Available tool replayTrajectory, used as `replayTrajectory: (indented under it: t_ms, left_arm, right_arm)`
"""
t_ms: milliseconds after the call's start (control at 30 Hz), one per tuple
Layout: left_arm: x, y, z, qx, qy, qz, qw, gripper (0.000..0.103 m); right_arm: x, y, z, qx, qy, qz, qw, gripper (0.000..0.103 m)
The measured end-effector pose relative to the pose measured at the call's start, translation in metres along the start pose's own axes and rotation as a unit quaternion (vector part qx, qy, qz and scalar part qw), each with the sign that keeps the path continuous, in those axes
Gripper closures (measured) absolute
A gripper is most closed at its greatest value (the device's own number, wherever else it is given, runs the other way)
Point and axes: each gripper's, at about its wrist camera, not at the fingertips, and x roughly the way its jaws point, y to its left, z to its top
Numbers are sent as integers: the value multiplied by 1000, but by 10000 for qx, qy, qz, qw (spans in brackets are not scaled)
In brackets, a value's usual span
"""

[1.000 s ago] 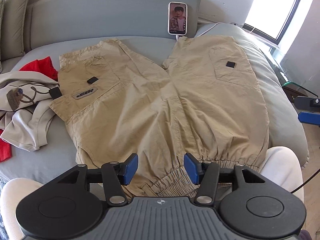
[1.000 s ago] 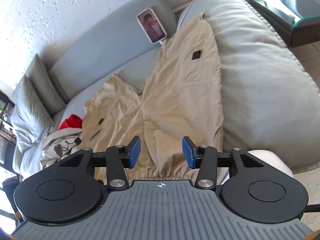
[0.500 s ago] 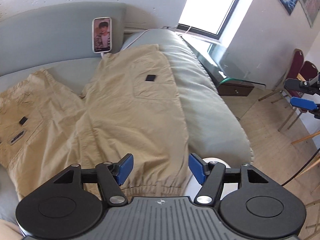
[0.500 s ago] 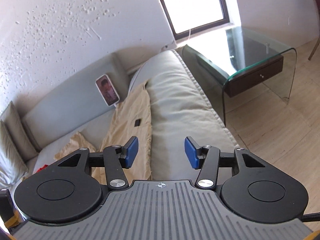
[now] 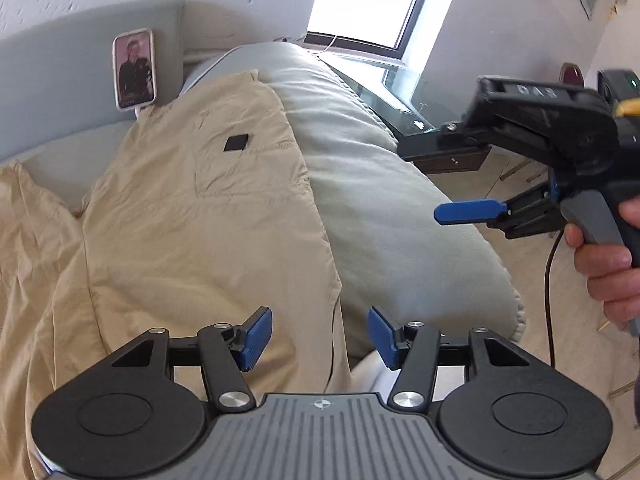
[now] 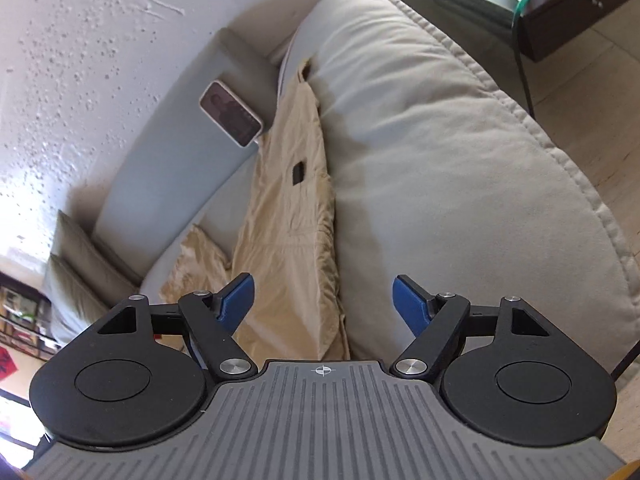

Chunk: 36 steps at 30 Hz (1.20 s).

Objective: Fold clothes

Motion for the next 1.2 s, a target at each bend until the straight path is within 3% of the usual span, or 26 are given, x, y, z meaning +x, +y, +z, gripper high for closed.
replayTrajectory:
  t_ms: [67, 233, 267, 300, 333, 700, 900, 1067, 1100, 1133, 1200]
  left_arm:
    - [15, -10, 6, 335, 12, 200, 9992, 41]
    - [53, -19, 9, 700, 472, 712, 9939, 44]
    - [61, -21, 10, 772, 564, 814, 9921, 54]
    - [68, -23, 10, 845, 655, 916, 9900, 84]
    - [72, -20, 11, 807, 738, 902, 9899, 98]
    - [37, 26, 24, 62, 581, 359, 9976, 100]
    - [21, 51, 31, -340, 567, 25, 9978, 100]
    - [10, 74, 30, -688, 546, -197, 9959, 100]
    - [8, 78, 29, -728, 527, -222, 9957, 100]
    - [5, 82, 28, -760, 490, -249, 9956, 100]
    - [-1, 91, 27, -858, 419, -331, 9949, 100]
  right_arm:
    - [12, -6, 9, 38, -35, 120, 9999, 25]
    - [37, -14, 29, 132, -22, 163, 9998, 27]
    - [40, -16, 33, 135, -12, 182, 9997, 27]
    - [44, -17, 35, 128, -7, 203, 9997, 30]
    - [48, -18, 39, 131, -4, 204, 9997, 32]
    - [128, 15, 98, -346, -156, 269, 9989, 34]
    - [176, 22, 128, -365, -263, 166, 9988, 49]
    - [202, 27, 136, -399, -288, 412, 9979, 52]
    - [208, 31, 137, -490, -278, 383, 9977, 67]
    - [214, 35, 138, -603, -257, 262, 9975, 100]
    - [223, 45, 137, -843, -301, -65, 9960, 100]
